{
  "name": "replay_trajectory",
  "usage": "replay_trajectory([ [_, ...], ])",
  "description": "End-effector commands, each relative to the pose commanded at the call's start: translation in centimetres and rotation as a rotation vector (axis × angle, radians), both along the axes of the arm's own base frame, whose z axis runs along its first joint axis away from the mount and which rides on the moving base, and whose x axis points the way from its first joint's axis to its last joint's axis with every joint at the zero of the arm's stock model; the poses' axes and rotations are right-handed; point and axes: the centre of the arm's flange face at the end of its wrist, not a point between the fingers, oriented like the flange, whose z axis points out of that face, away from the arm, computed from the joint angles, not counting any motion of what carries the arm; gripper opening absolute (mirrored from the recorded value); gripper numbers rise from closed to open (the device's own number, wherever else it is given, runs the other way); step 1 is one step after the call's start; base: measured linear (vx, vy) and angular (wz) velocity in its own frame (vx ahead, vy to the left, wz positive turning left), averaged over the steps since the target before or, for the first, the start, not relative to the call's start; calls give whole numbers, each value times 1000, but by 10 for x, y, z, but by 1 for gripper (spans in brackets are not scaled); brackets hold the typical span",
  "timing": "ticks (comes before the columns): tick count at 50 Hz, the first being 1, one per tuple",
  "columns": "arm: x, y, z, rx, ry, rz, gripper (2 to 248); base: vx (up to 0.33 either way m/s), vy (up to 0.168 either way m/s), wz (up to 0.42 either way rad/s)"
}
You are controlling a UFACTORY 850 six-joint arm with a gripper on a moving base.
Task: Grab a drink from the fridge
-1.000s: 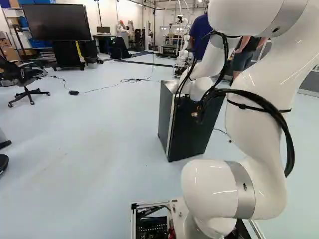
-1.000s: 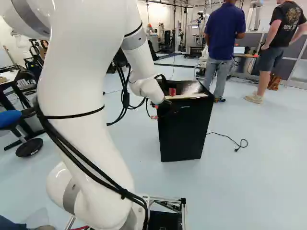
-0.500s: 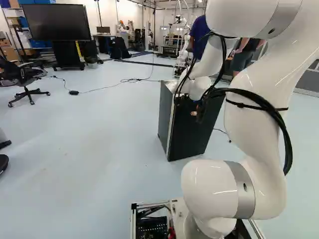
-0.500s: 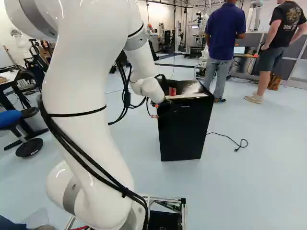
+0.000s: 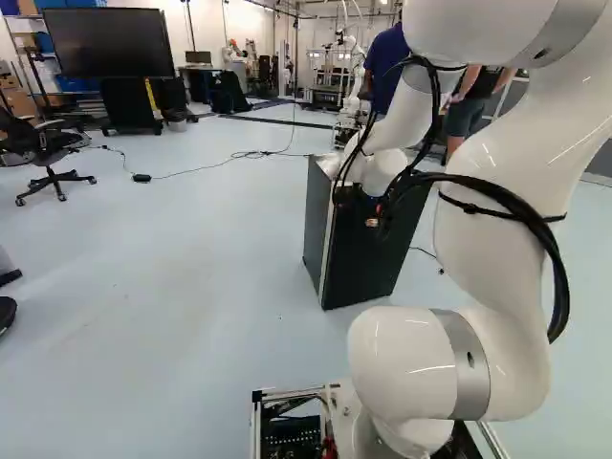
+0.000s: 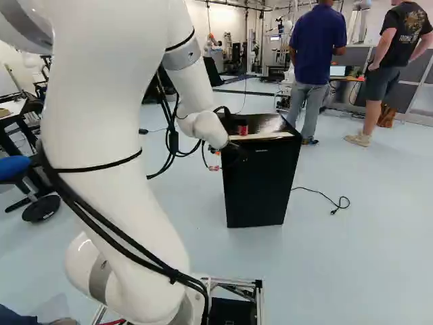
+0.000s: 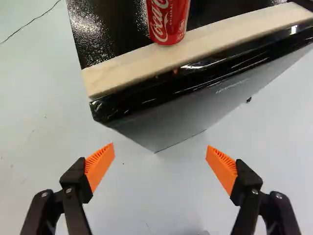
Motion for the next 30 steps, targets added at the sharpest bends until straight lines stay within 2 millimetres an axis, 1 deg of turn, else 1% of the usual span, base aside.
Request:
replay_trajectory([
  [11,-21,3,1,-3,-7,-3,247,0,0,0],
  [23,-41,-1,5,-15,-50,-23,247,0,0,0],
  [30,-49,-3,8,-29,-97,-32,247,0,0,0],
])
